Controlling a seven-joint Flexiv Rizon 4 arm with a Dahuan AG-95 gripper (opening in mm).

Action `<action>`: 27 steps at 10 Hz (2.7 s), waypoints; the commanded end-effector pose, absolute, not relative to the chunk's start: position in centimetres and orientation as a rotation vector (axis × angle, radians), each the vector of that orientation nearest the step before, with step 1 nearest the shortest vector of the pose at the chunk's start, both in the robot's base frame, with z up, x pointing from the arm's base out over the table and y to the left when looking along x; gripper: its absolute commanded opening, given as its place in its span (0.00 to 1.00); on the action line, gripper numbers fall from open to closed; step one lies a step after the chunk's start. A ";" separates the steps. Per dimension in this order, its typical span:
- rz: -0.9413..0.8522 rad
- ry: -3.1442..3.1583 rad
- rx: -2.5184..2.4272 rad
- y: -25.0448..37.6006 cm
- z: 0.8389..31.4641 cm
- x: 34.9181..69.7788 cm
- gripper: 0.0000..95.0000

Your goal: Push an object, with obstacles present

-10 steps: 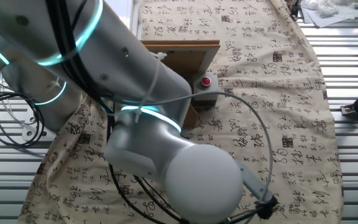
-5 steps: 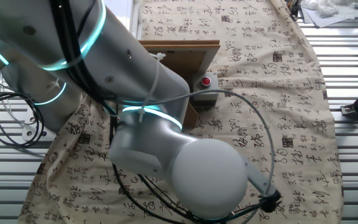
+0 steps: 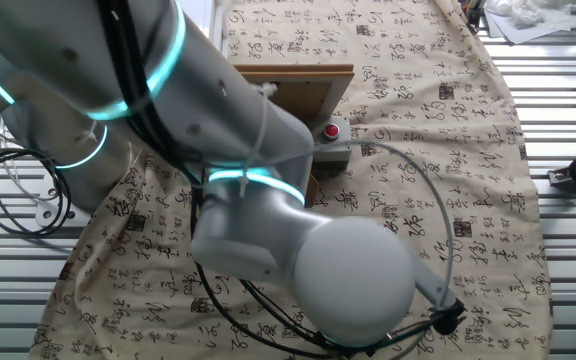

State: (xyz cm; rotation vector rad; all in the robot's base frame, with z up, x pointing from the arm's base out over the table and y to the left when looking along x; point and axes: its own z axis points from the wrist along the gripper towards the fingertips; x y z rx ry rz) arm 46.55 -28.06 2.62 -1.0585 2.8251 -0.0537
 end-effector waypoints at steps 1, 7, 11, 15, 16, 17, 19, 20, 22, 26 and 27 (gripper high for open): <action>-0.045 2.826 -1.058 -27.9 2.7 46.4 0.00; -0.051 2.823 -1.073 -27.9 2.4 46.5 0.00; -0.056 2.812 -1.103 -27.9 2.4 46.5 0.00; -0.068 2.777 -1.171 -27.9 2.4 46.5 0.00; -0.068 2.781 -1.173 -27.9 2.4 46.5 0.00; -0.064 2.782 -1.185 -27.9 2.4 46.5 0.00; -0.048 2.799 -1.200 -27.9 2.4 46.5 0.00; -0.018 2.813 -1.198 -27.9 2.4 46.5 0.00; -0.001 2.824 -1.200 -27.9 2.4 46.5 0.00; 0.013 2.831 -1.193 -27.9 2.4 46.5 0.00; 0.013 2.831 -1.195 -27.9 2.4 46.5 0.00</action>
